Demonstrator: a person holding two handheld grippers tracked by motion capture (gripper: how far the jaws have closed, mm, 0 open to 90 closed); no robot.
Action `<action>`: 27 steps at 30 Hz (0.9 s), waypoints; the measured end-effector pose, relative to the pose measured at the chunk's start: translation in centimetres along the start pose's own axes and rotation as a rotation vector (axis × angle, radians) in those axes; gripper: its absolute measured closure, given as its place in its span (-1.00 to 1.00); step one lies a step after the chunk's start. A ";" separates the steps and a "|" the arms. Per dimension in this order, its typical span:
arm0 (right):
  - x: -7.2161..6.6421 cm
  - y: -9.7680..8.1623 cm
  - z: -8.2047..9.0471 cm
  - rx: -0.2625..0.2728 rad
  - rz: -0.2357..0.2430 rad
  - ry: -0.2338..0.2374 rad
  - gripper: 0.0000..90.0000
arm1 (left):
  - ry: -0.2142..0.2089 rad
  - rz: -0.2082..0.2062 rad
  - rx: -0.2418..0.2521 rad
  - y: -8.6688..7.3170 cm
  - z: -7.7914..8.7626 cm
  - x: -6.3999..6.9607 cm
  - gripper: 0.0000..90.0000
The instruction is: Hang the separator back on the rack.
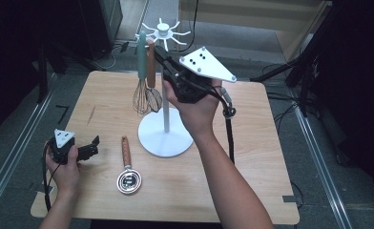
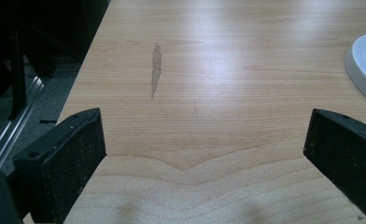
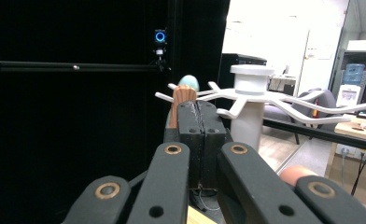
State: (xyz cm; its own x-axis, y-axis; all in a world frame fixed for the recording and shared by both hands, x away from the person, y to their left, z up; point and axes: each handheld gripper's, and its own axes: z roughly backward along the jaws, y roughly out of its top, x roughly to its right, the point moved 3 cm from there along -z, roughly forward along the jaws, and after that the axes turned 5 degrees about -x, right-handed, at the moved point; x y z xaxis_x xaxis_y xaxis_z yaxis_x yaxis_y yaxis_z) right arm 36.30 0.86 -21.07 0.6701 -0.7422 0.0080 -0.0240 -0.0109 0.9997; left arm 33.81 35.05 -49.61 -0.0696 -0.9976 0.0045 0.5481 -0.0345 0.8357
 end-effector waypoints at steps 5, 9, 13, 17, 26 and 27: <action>-0.6 -0.1 -0.5 -0.004 0.000 0.010 1.00 | -0.001 0.000 0.001 0.0 0.0 0.0 -1.00; -1.0 -0.1 -1.1 -0.008 0.007 0.009 1.00 | -0.004 0.001 0.003 0.0 0.0 0.0 -1.00; -1.5 -0.2 -1.6 -0.017 0.016 0.016 1.00 | -0.006 0.003 0.001 0.0 0.0 0.0 -1.00; -1.8 -0.4 -1.9 -0.023 0.018 0.019 1.00 | -0.008 0.005 -0.006 0.0 0.1 -0.1 -1.00; -1.1 -0.7 -0.2 -0.015 0.023 0.023 1.00 | -0.007 0.002 -0.003 0.0 0.0 -0.1 -1.00; -1.0 -0.8 0.0 -0.014 0.026 0.021 1.00 | -0.006 0.003 0.000 0.0 0.0 0.0 -1.00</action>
State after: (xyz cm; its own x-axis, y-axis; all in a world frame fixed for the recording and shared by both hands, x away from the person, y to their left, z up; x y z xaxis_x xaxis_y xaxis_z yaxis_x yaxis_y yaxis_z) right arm 35.67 1.61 -21.84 0.6845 -0.7282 0.0345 -0.0316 0.0176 0.9993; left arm 33.79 35.08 -49.62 -0.0729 -0.9973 0.0106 0.5482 -0.0311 0.8358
